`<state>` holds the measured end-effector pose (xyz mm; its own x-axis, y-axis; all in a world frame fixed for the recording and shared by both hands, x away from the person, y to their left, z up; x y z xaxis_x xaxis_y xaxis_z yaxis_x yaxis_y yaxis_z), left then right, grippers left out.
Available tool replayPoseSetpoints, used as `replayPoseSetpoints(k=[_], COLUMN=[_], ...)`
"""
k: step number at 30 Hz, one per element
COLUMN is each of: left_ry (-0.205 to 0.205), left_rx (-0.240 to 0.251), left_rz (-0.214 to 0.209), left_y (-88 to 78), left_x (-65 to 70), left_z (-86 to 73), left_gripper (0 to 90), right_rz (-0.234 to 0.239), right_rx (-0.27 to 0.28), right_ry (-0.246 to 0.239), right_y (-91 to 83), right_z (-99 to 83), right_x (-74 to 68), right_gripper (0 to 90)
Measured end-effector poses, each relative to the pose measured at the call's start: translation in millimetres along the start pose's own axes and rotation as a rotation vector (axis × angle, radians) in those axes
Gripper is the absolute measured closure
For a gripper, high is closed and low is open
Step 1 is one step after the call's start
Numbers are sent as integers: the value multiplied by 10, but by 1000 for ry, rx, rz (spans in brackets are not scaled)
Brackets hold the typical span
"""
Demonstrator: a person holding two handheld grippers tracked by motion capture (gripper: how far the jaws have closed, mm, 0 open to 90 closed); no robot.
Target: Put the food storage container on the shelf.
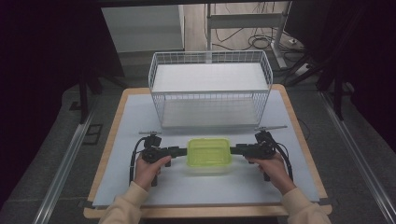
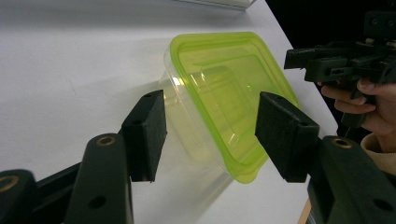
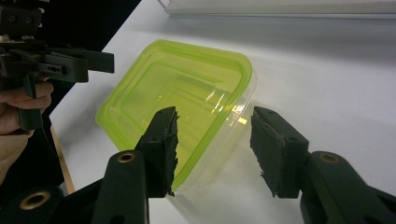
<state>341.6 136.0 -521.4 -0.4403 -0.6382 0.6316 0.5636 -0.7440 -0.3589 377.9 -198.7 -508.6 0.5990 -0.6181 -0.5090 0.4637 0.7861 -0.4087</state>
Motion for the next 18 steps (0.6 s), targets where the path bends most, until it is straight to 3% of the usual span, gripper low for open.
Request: replayPoseSetpoints(k=[5,18], left_ry=[-19,-49], left_rx=[-34,-57], left_rz=[-11,-35], left_y=[84,173], left_x=[-46,-80], left_z=[-23,-78], left_gripper=[439,524], right_rz=[0,11], right_rx=[-9,-25], right_ry=[10,39], right_y=[24,59], right_z=[-16,-54], right_x=[15,57], right_gripper=[524,575])
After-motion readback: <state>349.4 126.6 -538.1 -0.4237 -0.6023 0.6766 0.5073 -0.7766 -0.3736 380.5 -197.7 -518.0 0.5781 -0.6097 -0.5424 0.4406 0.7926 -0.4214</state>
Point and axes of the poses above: each handheld gripper's, and its own axes: y roughly forward along the jaws, z roughly out of its top, x roughly to its right, the point moved 3 cm from there along y, roughly forward along the jaws, and after that the axes turned 13 degrees about x, right-handed, at the moved point
